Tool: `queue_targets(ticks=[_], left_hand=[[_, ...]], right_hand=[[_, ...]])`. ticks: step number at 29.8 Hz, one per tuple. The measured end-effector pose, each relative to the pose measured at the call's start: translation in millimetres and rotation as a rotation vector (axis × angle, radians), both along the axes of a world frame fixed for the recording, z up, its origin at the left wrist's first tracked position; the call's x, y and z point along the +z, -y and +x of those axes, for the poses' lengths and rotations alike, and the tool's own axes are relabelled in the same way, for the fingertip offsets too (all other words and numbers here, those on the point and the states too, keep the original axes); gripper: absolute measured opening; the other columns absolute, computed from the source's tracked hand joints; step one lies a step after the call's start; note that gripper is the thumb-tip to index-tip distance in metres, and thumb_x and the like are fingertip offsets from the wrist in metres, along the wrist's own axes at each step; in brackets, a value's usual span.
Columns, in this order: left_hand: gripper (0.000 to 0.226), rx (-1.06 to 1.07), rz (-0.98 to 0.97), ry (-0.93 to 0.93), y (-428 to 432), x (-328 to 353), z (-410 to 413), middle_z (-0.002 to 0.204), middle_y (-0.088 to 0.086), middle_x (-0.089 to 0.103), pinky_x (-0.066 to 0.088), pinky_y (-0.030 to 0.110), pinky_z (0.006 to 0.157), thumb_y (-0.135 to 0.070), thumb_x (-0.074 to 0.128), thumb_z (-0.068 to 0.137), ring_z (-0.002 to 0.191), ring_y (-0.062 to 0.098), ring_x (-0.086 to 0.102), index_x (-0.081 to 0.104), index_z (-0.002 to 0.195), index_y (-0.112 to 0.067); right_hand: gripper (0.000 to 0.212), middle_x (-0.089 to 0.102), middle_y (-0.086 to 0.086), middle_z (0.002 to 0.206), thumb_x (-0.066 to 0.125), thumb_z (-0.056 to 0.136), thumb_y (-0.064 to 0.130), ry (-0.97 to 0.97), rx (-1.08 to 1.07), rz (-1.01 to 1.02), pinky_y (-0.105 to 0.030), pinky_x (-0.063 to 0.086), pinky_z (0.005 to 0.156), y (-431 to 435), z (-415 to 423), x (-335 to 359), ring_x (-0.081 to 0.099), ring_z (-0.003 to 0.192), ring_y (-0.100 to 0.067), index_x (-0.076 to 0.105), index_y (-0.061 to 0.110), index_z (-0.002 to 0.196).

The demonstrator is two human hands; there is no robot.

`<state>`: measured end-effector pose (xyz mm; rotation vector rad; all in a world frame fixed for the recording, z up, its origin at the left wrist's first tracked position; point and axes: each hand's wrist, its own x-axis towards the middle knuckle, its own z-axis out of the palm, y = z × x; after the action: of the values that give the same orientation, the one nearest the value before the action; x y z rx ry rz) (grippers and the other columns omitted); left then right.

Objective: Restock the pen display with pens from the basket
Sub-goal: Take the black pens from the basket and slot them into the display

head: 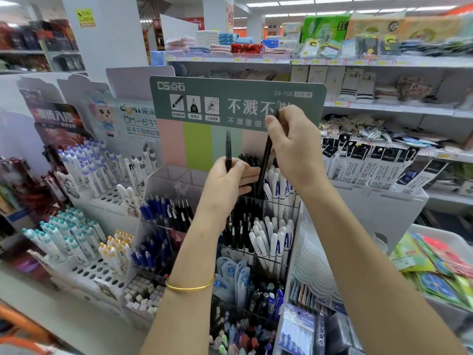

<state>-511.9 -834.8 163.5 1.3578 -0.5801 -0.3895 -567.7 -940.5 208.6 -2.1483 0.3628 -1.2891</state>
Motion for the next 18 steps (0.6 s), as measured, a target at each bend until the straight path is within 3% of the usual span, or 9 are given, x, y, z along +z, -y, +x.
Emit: queue_targets(ticks=[3, 6, 12, 18], left_hand=[[0.015, 0.024, 0.009, 0.027, 0, -1, 1, 0.095, 0.002, 0.073, 0.054, 0.034, 0.092, -0.013, 0.038, 0.104, 0.092, 0.013, 0.071, 0.05, 0.096, -0.013], [0.015, 0.036, 0.016, 0.048, -1, -1, 1, 0.096, 0.002, 0.073, 0.054, 0.035, 0.091, -0.015, 0.038, 0.104, 0.093, 0.014, 0.071, 0.05, 0.096, -0.014], [0.014, 0.091, 0.04, 0.12, -4, -2, 3, 0.096, 0.001, 0.073, 0.056, 0.028, 0.075, -0.018, 0.04, 0.103, 0.093, 0.014, 0.068, 0.052, 0.095, -0.018], [0.016, 0.082, 0.052, 0.112, -5, -3, 5, 0.088, 0.001, 0.073, 0.054, 0.024, 0.065, -0.016, 0.039, 0.103, 0.079, 0.012, 0.068, 0.051, 0.091, -0.017]], right_hand=[[0.019, 0.056, -0.006, 0.072, 0.05, 0.097, 0.022, -0.016, 0.018, -0.061, -0.044, 0.048, 0.065, 0, 1, -6, 0.059, 0.068, -0.03, 0.048, 0.008, 0.084], [0.021, 0.058, -0.008, 0.075, 0.052, 0.096, 0.022, -0.076, 0.014, -0.133, -0.05, 0.05, 0.065, 0, 2, -13, 0.059, 0.07, -0.033, 0.048, 0.005, 0.084], [0.02, 0.061, -0.005, 0.082, 0.06, 0.09, 0.026, -0.319, -0.094, -0.244, -0.039, 0.045, 0.069, 4, 2, -18, 0.055, 0.084, -0.029, 0.057, 0.006, 0.086], [0.02, 0.064, -0.005, 0.095, 0.062, 0.088, 0.03, -0.407, -0.173, -0.228, -0.034, 0.041, 0.072, 5, 3, -16, 0.051, 0.097, -0.029, 0.055, 0.011, 0.087]])
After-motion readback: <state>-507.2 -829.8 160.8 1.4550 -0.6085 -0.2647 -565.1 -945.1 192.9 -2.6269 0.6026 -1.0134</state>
